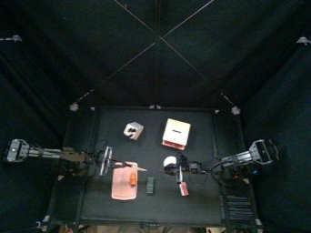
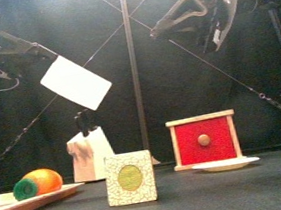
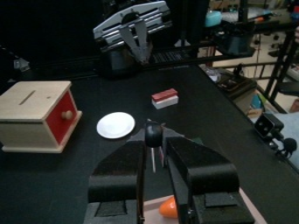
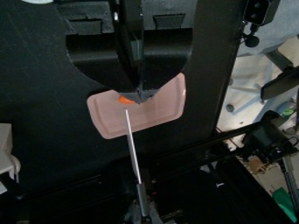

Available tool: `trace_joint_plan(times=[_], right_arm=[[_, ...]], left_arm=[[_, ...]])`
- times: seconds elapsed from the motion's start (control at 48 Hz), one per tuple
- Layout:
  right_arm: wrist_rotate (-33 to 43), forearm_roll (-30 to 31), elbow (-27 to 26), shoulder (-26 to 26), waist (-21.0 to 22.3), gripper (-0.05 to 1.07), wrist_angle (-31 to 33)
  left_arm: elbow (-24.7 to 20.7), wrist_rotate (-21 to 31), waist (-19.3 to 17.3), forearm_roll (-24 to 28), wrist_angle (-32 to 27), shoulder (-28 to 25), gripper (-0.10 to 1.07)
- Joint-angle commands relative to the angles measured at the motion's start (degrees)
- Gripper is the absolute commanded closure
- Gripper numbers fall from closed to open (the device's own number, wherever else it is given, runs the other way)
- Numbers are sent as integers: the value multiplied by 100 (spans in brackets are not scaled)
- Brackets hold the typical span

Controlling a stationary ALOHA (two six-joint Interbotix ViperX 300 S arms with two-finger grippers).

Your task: Grab cleaver with both hands

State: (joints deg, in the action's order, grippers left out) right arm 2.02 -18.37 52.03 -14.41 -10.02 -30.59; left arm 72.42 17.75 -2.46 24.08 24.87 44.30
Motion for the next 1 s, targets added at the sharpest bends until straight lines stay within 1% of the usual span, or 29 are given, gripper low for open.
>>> trace_joint_plan(times=[0.0, 0.188, 0.292, 0.417, 0.583, 0.667, 0.75, 0.833, 0.979], right_arm=[[-9, -9, -132, -79, -18, 99, -44], [9, -70, -132, -79, -44, 99, -44], [9, -387, -141, -70, -114, 99, -44], [9, -1037, -185, -70, -123, 99, 44], [-18, -2435, -360, -62, -88, 99, 483], [-114, -2892, -448, 9, -79, 98, 589], [-105, -2927, -510, 105, -44, 97, 677], [-79, -2962, -536, 158, 132, 95, 809], [-88, -2918, -677, 176, 510, 93, 1433]], left_arm=[[-70, -105, 70, -123, 62, -9, 43], [-97, -123, 158, -132, 88, 0, 43], [-114, -123, 185, -123, 97, 0, 43], [-105, -141, 185, -114, 105, 0, 43], [-79, -132, 185, -132, 97, -9, 43], [-70, -132, 185, -141, 97, 0, 43], [-70, -123, 185, -141, 97, 0, 43], [-62, -114, 185, -141, 70, 0, 43], [-26, -123, 185, -237, 62, -9, 43]])
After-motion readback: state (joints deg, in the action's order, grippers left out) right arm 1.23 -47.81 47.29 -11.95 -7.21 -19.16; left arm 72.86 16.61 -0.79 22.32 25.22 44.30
